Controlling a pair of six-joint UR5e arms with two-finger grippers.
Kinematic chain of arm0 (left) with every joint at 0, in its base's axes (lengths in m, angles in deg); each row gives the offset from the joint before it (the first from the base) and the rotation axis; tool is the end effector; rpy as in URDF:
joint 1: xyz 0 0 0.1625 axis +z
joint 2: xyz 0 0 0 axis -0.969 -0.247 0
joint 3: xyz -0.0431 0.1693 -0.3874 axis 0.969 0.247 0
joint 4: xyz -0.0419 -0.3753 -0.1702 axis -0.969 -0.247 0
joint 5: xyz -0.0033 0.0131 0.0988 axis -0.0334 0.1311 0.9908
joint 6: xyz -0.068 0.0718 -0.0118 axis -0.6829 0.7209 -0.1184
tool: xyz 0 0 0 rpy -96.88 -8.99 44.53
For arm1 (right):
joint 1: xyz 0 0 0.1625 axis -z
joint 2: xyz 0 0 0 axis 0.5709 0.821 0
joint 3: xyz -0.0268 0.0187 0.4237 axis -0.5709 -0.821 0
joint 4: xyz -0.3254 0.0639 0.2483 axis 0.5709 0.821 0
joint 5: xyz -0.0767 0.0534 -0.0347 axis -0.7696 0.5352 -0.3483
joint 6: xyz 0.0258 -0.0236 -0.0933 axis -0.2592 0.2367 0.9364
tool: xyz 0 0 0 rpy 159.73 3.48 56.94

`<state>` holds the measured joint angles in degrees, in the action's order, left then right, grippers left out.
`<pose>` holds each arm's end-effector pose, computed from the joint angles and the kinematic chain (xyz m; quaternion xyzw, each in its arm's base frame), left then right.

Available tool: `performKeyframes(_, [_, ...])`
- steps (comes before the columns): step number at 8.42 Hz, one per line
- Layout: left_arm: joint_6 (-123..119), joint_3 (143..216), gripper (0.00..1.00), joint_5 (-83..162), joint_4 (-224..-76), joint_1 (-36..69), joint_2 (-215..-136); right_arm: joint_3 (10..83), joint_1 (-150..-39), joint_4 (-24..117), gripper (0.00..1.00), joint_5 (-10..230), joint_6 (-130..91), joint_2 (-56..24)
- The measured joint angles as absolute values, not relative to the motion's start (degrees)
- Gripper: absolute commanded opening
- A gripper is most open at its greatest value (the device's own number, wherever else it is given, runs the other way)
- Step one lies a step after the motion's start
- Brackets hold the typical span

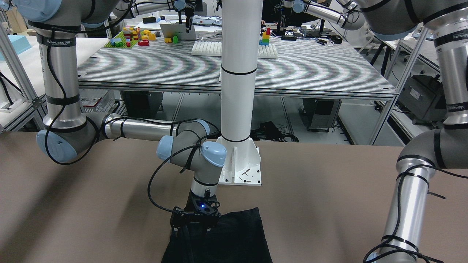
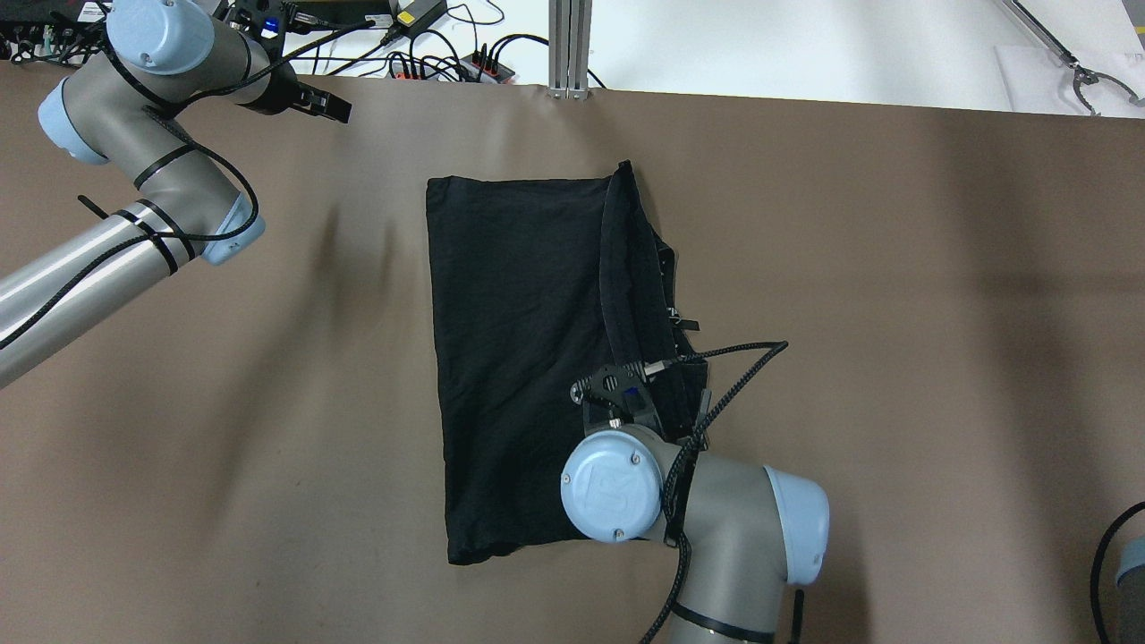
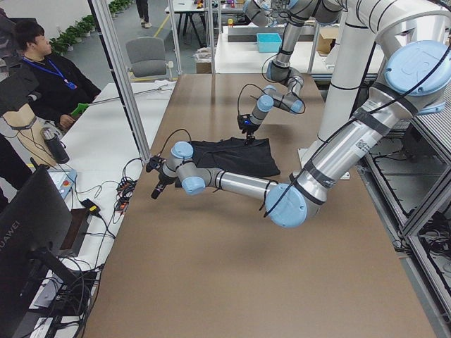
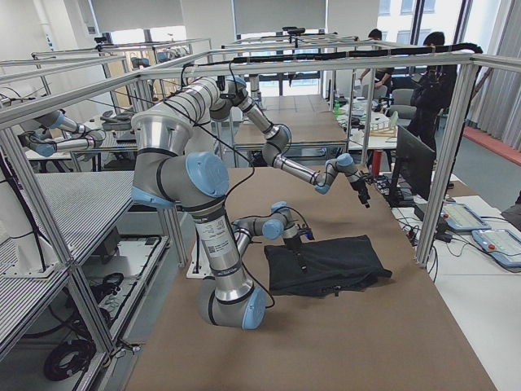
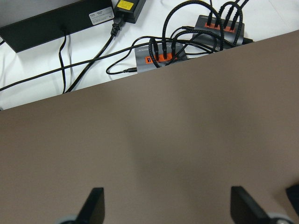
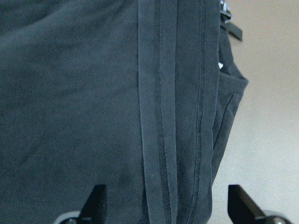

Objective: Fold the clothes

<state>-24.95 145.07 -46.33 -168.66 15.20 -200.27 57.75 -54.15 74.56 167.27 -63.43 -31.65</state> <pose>0.3125 -0.7624 0.3601 0.3139 0.3691 0.0081 0.8747 -0.5537 -0.3539 0.2277 0.2006 -0.2399 -0.0570 0.9481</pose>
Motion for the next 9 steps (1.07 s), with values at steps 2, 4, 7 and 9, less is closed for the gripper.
performKeyframes(2, [-25.0,145.1,0.95,-46.3,-168.7,15.3,-200.1,59.6,-51.1,75.4,0.51,165.7,-62.9,-29.2])
performKeyframes(4, [-25.0,145.2,0.95,-46.4,-168.7,15.3,-199.9,59.9,-49.9,75.6,0.37,165.1,-60.9,-27.7])
performKeyframes(7, [-25.0,145.5,0.95,-47.0,-169.0,15.3,-199.2,59.9,-49.4,75.6,0.34,164.9,-55.8,-27.2])
performKeyframes(9, [-25.0,145.6,0.95,-47.0,-169.1,15.3,-198.9,59.9,-49.3,75.6,0.34,164.9,-53.8,-27.1])
